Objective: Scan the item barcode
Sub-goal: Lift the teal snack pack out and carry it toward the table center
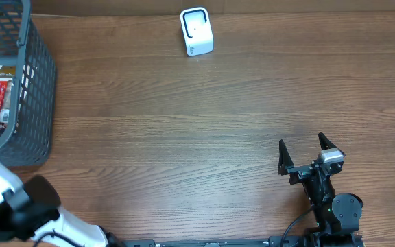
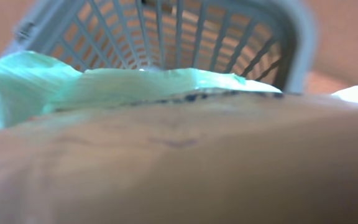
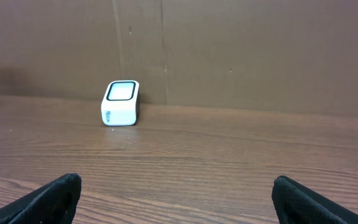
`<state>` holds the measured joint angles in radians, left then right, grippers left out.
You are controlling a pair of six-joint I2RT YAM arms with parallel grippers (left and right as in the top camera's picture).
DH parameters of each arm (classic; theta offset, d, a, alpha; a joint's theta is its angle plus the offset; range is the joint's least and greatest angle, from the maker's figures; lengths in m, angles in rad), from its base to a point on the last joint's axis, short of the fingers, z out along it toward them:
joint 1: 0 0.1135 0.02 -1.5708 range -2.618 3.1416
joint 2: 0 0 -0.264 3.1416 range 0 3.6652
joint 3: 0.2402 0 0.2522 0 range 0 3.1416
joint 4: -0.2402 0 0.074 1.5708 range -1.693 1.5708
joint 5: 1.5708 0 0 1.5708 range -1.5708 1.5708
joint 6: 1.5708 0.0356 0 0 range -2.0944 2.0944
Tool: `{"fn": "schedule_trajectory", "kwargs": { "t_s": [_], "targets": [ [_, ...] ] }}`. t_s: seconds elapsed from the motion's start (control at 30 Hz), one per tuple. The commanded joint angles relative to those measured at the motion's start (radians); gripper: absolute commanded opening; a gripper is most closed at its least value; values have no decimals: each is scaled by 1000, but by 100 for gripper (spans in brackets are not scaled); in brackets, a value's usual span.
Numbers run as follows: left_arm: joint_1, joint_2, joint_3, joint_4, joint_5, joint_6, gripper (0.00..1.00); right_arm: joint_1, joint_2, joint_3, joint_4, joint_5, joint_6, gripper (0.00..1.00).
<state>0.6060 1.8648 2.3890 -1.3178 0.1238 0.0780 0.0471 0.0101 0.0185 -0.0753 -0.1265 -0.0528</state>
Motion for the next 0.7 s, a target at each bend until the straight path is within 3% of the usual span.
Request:
{"fn": "schedule_trajectory", "kwargs": {
  "t_s": [0.0,0.33,0.67],
  "targets": [
    [-35,-119,17,-17,53,-74,47,-3,-6,-11,2,5,-1,100],
    [-330,-184,15,-201,42,-94,45,-3,-6,-11,2,5,-1,100],
    [-822,-128,14,-293,-29,-180,44,-3,-6,-11,2,5,-1,100]
  ]
}}
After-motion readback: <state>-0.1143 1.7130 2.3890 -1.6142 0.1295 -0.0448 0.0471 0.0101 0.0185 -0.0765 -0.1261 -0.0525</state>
